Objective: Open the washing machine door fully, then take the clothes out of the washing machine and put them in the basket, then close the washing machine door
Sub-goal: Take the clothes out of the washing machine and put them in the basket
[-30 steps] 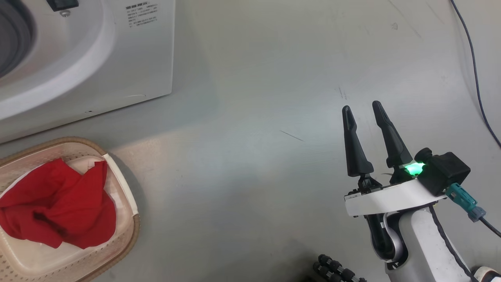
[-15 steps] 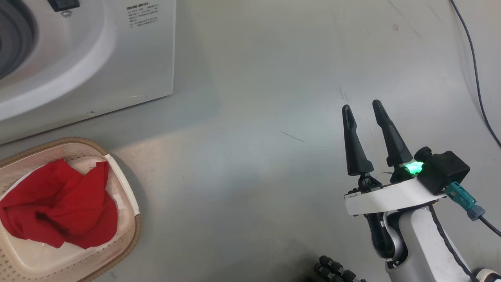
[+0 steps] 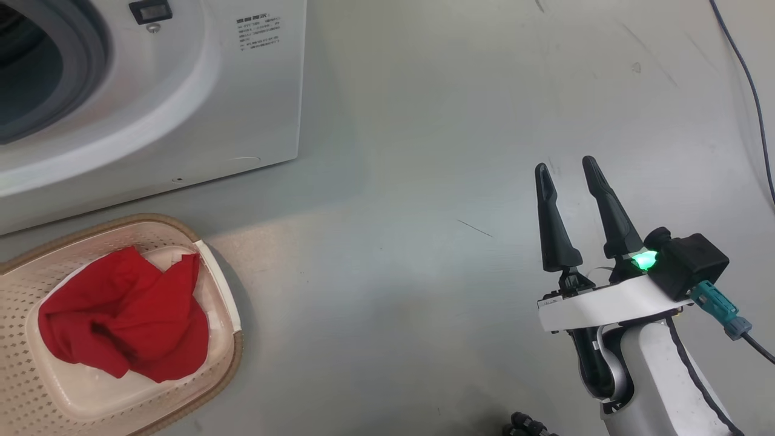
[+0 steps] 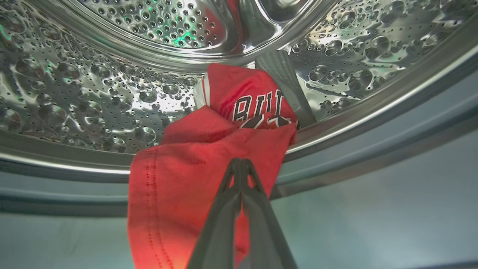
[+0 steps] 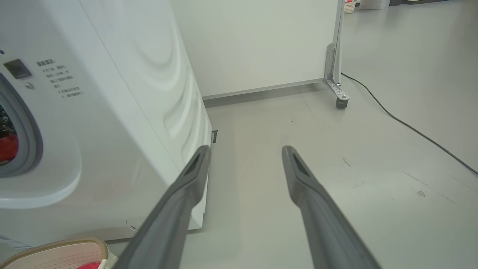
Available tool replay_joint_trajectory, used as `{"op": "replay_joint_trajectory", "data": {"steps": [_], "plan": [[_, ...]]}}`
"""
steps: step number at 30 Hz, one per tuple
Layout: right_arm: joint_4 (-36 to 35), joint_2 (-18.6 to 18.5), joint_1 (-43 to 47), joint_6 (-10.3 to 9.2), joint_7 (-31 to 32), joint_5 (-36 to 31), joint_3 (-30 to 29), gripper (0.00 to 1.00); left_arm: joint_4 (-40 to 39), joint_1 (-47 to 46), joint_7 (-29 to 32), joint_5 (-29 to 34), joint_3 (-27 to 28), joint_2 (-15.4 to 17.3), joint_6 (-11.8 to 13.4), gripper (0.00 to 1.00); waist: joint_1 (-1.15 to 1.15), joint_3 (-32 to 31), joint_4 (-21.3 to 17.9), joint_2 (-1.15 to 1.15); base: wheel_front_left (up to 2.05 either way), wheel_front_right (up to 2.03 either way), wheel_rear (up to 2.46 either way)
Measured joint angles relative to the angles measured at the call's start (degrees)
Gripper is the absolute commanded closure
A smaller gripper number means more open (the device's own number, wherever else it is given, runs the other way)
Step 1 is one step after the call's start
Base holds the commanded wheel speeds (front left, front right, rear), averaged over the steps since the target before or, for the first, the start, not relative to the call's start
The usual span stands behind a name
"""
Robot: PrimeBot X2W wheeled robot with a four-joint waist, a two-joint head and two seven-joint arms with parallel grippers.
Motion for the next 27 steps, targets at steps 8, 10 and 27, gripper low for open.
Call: {"op": "replay_joint_trajectory", "data": {"steps": [8,10,27], "plan": [[0.5,0.0,0.0,0.03,0.0,0.0,-0.6,0.0,1.8,0.0,-3.9,-0.2,-0.2,-1.8,-0.7,1.0,0.0,-2.3,1.4,0.0,0.0,0.0,0.0],[0.6,0.0,0.0,0.03,0.0,0.0,-1.1,0.0,2.1,0.0,-5.3,-0.5,-0.5,-3.0,-1.4,1.0,0.0,-3.0,1.8,0.0,0.0,0.0,0.0],[2.1,-0.5,0.8,0.21,0.0,-3.0,-6.5,0.0,1.6,4.9,-15.5,-3.4,-4.1,-12.5,-5.9,1.0,0.0,-11.2,8.2,0.0,0.0,0.0,0.0]]}}
